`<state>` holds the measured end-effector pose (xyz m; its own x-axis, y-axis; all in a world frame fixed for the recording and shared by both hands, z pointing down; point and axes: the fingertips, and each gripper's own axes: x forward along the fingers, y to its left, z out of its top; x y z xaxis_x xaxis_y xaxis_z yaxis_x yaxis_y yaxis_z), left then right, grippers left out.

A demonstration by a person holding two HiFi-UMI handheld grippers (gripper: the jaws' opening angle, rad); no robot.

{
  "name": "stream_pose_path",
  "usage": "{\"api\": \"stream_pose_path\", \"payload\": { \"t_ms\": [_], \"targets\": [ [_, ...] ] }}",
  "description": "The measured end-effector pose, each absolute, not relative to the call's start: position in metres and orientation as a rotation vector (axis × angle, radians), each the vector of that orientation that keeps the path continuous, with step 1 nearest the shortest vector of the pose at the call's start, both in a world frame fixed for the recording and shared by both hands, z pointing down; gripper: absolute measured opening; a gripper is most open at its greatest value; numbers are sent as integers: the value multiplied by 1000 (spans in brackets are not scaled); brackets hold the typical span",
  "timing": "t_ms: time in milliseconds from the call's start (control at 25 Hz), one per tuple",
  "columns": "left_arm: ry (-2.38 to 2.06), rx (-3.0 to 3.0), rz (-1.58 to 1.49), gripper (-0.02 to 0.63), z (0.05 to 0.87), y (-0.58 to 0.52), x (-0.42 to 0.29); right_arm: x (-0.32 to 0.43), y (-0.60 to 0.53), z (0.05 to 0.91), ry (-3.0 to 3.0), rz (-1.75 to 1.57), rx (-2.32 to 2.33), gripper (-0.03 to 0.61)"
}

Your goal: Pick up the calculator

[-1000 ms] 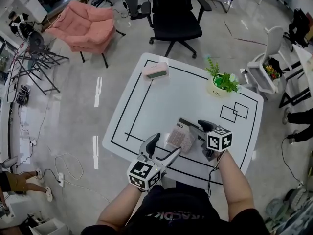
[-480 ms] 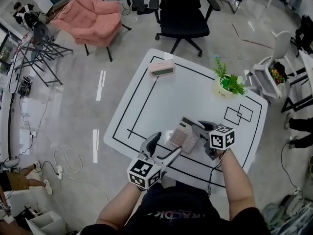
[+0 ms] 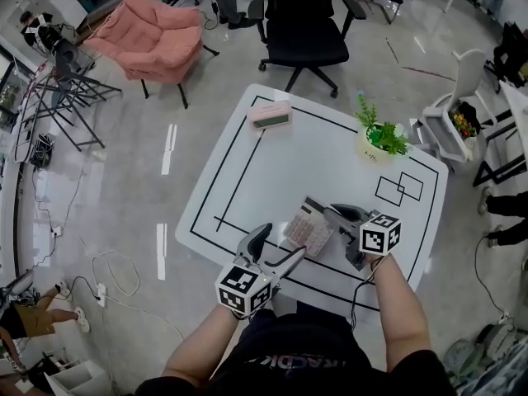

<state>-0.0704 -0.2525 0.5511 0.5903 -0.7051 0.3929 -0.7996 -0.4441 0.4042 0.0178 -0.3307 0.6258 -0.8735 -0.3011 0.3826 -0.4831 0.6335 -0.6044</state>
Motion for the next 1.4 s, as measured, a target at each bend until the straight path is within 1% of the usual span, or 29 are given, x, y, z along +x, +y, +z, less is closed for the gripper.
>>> {"api": "stream_pose_path", "payload": {
  "t_ms": [280, 720, 1120, 1240, 1280, 1320, 1400],
  "targets": [
    [-1163, 2272, 238, 391, 553, -244, -67, 25, -325, 602, -2703, 1054, 627, 48],
    [-1103, 2227, 187, 391, 554, -229, -63, 26, -293, 538, -2887, 1016, 434, 48],
    [-939, 2236, 126, 383, 543, -203, -43, 20, -250, 493, -2954, 937, 291, 48],
    [-841, 2246, 104, 343, 538, -188, -36, 16, -233, 484, -2969, 919, 259, 48],
    [-803, 2252, 99, 313, 536, -182, -34, 15, -227, 481, -2973, 912, 253, 48],
    [-764, 2260, 94, 269, 533, -176, -32, 13, -222, 478, -2976, 904, 253, 48],
    [-690, 2268, 83, 208, 528, -164, -28, 12, -212, 474, -2979, 890, 267, 48]
  ]
}}
